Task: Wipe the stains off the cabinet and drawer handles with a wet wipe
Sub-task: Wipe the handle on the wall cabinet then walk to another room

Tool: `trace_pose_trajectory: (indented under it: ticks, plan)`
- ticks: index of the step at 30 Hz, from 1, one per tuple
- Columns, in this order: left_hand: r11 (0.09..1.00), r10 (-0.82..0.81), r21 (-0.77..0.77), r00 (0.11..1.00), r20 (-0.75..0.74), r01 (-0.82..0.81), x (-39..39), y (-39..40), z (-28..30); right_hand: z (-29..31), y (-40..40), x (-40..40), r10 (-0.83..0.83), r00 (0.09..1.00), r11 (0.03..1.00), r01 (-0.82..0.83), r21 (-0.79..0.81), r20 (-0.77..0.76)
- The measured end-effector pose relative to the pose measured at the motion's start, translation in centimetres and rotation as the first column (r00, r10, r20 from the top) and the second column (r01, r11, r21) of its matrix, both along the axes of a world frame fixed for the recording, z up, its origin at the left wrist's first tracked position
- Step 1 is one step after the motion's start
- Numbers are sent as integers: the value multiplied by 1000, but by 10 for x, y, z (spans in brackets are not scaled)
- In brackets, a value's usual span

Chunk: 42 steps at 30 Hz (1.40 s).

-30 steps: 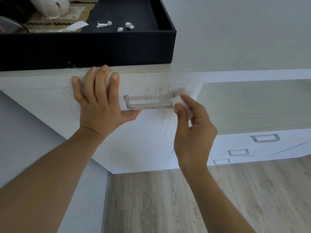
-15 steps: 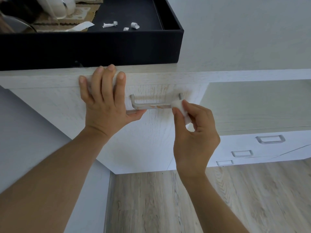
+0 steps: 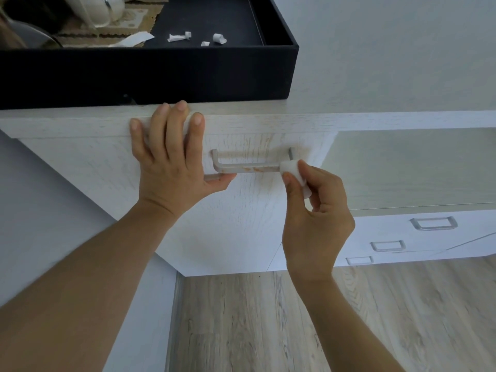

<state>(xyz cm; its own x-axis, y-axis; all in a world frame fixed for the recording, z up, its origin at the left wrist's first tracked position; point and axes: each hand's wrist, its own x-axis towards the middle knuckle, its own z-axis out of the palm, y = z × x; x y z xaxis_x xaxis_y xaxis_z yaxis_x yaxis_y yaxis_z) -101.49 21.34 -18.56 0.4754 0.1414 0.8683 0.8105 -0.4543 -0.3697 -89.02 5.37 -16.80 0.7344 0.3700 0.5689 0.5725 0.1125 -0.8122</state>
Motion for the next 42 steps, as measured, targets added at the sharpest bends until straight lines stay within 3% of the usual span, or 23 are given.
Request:
trace_pose_trajectory:
  ticks: [7,24,28,37,42]
  plan:
    - [1000,7,-10,1000,-15,-7,-1,-1,1,4,-3,0,32,997,999,-29,41,-63]
    - [1000,26,-5,999,-19,-26,-1,-1,-1,5,5,-5,-1,1000,1000,1,18,21]
    - [1000,5,-18,1000,-3,-5,-1,0,-1,4,4,-5,5,998,1000,-3,26,-56]
    - [1000,5,-13,1000,-20,-6,-1,-1,0,3,5,-10,-2,1000,1000,2,28,16]
    - [1000,-9,-24,1000,-12,9,-1,-2,1,1,-4,-4,-18,985,1000,21,18,-170]
